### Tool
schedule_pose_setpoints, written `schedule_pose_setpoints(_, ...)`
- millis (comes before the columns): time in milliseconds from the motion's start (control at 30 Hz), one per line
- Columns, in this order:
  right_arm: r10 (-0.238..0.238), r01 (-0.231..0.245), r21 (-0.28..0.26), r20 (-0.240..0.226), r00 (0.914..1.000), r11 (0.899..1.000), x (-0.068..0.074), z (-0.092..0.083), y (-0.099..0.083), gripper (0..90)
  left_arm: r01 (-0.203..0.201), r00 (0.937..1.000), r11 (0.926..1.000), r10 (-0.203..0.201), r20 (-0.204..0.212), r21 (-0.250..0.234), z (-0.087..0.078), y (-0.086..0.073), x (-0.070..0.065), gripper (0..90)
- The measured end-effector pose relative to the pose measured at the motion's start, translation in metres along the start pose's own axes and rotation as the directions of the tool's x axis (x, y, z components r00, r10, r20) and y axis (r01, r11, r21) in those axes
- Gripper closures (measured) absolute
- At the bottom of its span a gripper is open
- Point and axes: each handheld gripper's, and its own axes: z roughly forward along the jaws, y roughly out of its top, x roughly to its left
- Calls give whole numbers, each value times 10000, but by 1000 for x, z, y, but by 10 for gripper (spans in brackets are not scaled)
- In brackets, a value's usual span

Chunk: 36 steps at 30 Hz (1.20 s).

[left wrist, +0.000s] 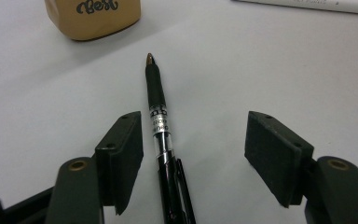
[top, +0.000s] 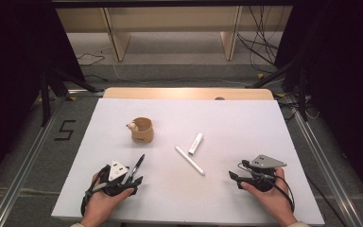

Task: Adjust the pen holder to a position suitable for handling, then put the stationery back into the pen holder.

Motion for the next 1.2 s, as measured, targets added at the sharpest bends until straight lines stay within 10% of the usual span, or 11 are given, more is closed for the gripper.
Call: schedule_pose_setpoints(1200, -18, 22, -109, 325, 9995, 9999, 2, -2, 0, 297, 72, 10000, 9999, -72, -4, -77, 3, 4, 2, 395)
